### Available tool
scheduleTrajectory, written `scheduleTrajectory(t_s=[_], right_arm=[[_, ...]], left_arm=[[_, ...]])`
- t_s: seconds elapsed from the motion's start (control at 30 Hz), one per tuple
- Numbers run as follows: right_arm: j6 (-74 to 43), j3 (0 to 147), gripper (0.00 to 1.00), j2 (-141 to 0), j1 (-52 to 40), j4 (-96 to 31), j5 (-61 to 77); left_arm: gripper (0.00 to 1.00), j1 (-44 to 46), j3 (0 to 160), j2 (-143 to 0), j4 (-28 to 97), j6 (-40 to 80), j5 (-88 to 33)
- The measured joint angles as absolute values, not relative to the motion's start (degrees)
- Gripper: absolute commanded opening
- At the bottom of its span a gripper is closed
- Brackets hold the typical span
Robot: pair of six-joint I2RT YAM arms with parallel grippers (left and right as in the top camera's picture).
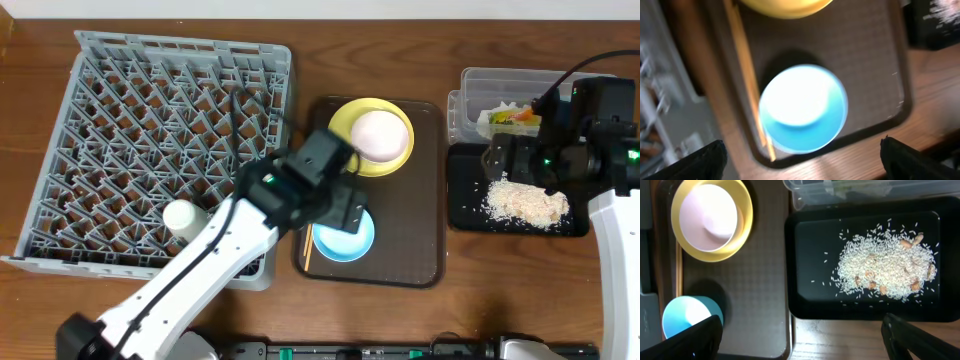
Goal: Sort waste into correct bins and load items into the dishwasher
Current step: 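Grasp the light-blue bowl rim with the left gripper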
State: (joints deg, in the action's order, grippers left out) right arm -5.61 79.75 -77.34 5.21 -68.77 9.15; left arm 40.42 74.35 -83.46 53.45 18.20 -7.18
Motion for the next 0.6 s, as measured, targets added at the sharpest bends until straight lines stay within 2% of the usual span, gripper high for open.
scheduleTrajectory(t_s=[0.37,0.5,0.6], right_arm=[[-5.58,79.75,0.99,-77.36,5.72,-68.79,9.1],[-5.58,79.75,0.99,-77.38,5.72,-68.77,9.1],[-5.58,79.75,0.99,-77.41,5.72,-68.79,9.1]], left_arm=[[0.97,50.24,77.19,-98.32,49.19,18.2,-7.77],[0.84,52.88,77.19,-103.13,47.57,18.31,-8.4],[0.69,53.93,77.19,-107.22,47.35,18.35,-8.64]])
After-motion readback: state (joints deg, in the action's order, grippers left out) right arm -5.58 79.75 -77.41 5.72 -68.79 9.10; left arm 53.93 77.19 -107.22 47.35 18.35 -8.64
